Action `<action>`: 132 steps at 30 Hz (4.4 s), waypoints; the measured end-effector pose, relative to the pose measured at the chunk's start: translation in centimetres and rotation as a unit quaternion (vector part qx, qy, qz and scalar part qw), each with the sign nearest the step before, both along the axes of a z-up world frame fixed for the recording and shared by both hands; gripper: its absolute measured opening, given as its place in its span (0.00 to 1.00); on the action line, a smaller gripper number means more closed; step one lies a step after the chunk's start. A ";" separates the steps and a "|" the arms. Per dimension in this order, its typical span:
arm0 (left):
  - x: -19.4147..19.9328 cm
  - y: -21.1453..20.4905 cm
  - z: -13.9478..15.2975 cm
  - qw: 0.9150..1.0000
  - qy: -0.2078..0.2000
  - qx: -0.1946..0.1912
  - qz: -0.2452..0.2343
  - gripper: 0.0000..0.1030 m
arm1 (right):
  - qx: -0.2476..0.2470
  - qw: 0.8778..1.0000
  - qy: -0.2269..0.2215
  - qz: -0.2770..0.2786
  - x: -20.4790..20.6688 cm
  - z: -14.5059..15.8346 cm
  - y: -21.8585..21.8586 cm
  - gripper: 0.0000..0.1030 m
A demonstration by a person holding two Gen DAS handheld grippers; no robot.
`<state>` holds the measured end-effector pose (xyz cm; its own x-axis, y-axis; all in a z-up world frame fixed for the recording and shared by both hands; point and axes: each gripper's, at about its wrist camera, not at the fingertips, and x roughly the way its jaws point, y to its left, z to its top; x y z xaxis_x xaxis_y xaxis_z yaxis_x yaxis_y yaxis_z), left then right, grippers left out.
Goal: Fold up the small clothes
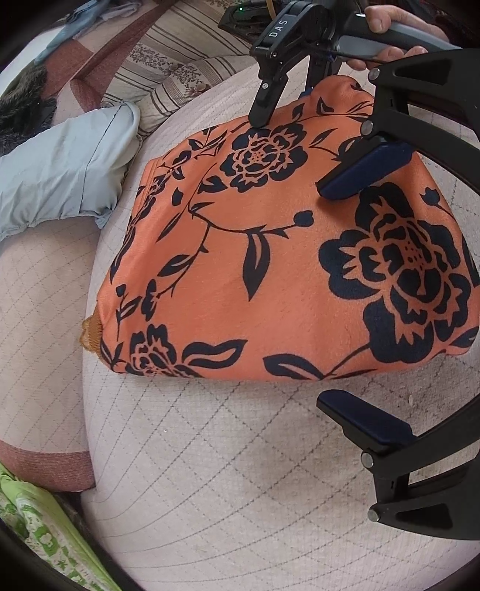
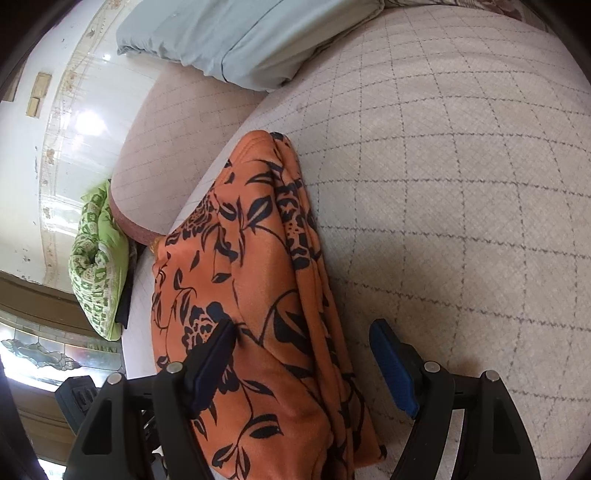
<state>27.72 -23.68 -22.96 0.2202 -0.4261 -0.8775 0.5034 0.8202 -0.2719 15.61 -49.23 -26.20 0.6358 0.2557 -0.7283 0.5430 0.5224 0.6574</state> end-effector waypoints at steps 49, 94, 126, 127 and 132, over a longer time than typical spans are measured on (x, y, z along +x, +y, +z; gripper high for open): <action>-0.6 3.7 2.1 0.997 -0.021 -0.070 0.015 0.39 | -0.104 0.987 -0.103 0.070 2.0 6.6 8.3 0.36; -8.4 23.3 3.6 0.979 -0.116 0.075 0.148 0.84 | -0.113 0.975 -0.037 0.190 1.3 8.4 23.8 0.51; -23.6 27.7 20.6 0.929 -0.292 0.103 0.204 0.93 | -0.317 0.931 -0.128 0.131 -20.3 23.4 27.7 0.59; -24.0 27.9 21.1 0.926 -0.297 0.105 0.207 0.93 | -0.324 0.927 -0.139 0.130 -21.0 24.1 28.3 0.59; -26.1 28.7 23.8 0.918 -0.314 0.105 0.218 0.94 | -0.359 0.904 -0.203 0.114 -24.2 27.5 30.5 0.59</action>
<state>1.63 5.03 0.86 0.8205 -0.0135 -0.5715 0.1183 0.9821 0.1467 -8.62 -18.69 1.30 0.8788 -0.0321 -0.4761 0.1570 0.9616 0.2250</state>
